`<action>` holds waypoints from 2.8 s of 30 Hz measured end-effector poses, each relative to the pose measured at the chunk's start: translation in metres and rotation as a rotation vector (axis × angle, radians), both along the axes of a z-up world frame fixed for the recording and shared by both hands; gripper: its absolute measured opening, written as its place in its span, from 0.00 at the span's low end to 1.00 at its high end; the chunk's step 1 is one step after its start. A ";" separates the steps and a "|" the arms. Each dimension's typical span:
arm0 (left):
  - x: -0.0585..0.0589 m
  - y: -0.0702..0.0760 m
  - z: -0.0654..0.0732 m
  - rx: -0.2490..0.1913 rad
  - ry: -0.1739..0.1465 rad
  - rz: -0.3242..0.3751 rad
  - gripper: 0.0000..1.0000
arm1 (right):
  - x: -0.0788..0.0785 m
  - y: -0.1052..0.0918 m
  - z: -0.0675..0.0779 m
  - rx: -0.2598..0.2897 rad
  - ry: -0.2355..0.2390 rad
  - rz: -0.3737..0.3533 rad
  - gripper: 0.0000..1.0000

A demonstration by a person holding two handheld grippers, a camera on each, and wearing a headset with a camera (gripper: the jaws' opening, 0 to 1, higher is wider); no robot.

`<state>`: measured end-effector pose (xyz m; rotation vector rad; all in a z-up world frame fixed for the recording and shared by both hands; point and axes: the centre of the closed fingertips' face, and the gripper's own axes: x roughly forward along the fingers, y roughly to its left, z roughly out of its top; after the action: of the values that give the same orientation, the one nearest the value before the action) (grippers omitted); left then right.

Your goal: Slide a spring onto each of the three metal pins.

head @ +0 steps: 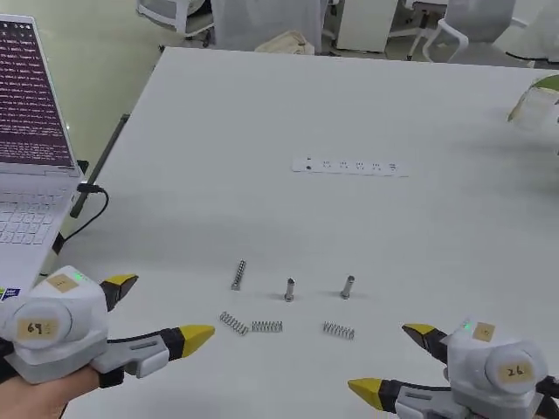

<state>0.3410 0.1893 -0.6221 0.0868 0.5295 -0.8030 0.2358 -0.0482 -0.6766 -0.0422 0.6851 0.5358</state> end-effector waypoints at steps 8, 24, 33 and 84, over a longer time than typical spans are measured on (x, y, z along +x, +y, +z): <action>0.014 -0.009 0.000 -0.002 -0.007 -0.017 0.82 | -0.001 0.001 0.000 0.001 0.006 0.001 0.73; 0.036 -0.020 -0.008 0.028 -0.004 -0.074 0.80 | 0.004 0.002 0.000 0.005 0.011 -0.004 0.72; 0.054 -0.034 -0.010 0.032 -0.004 -0.094 0.78 | 0.005 0.003 -0.002 0.003 0.019 0.001 0.72; 0.108 -0.092 -0.116 0.051 0.200 -0.017 0.54 | 0.011 -0.006 -0.011 0.011 0.049 -0.006 0.69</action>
<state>0.4490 0.0973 -0.7383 0.0580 0.7389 -0.8201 0.2469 -0.0538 -0.6872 -0.0164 0.7294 0.5363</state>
